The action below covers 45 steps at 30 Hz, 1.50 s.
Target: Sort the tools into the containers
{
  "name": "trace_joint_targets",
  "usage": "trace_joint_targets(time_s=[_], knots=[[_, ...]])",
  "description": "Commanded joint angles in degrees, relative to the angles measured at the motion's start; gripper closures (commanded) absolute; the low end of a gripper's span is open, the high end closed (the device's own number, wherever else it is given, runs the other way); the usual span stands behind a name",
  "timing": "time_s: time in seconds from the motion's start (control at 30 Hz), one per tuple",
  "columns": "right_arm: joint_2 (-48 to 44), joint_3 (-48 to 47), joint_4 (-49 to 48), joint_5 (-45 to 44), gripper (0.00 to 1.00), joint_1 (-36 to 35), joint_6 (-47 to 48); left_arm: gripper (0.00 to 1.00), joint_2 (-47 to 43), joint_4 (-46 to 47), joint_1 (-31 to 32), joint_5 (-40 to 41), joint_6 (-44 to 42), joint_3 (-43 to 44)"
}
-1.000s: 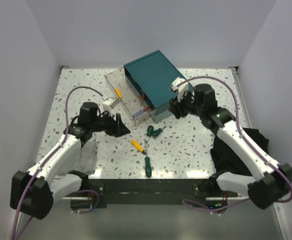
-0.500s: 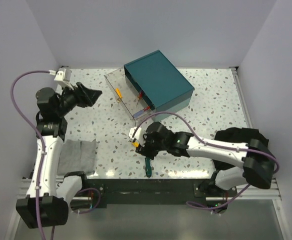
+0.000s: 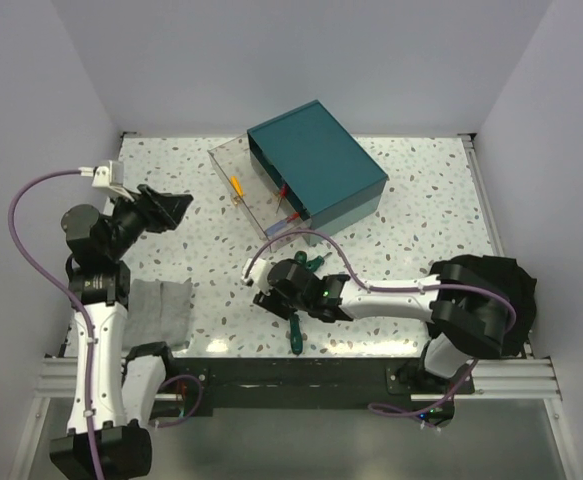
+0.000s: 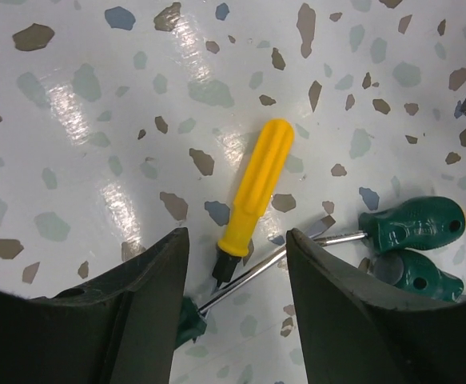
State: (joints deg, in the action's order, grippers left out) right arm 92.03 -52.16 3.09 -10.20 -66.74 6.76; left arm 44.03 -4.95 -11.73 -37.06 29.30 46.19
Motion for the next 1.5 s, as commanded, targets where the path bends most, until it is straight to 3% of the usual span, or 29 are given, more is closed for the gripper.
trace_joint_targets(time_s=[0.0,0.3,0.47,0.57,0.6,0.73,0.83,1.03,1.23,1.47], knots=[[1.3,-0.8,-4.8,-3.1,0.44,0.0,-3.8,0.34,-1.3,2.0,-1.1,-0.9,2.3,-1.1],[6.3,-2.5,-5.0,2.4,0.44,4.0,-12.2,0.34,-3.0,1.6,-1.6,-1.3,2.9,-3.1],[8.6,-3.5,-3.8,3.3,0.45,5.0,-12.1,0.34,-3.9,0.9,-1.7,-1.1,2.4,-3.8],[8.6,-2.9,-3.4,5.2,0.56,4.7,-12.1,0.34,-3.8,1.0,-1.8,-1.0,2.6,-4.4],[8.0,-2.5,-3.3,5.5,0.66,4.5,-11.8,0.34,-3.8,1.2,-1.9,-1.0,2.8,-4.5],[3.8,-2.3,-0.6,10.0,0.85,3.5,-8.0,0.34,-2.6,3.0,-1.9,-1.7,3.9,-5.0],[-0.3,-3.8,1.6,13.3,0.95,3.2,-4.8,0.34,-1.2,5.9,-1.9,-2.2,5.3,-5.5],[-6.5,-11.5,5.6,24.2,1.00,3.3,-2.1,0.34,2.5,10.3,-1.9,-3.2,8.4,-5.8],[-7.8,-20.1,1.5,15.7,1.00,6.5,-4.1,0.35,6.0,11.0,-2.1,-3.1,8.4,-4.6],[0.9,-29.2,0.0,6.3,1.00,17.8,-5.5,0.35,7.9,12.2,-3.3,-3.2,9.5,-3.8]])
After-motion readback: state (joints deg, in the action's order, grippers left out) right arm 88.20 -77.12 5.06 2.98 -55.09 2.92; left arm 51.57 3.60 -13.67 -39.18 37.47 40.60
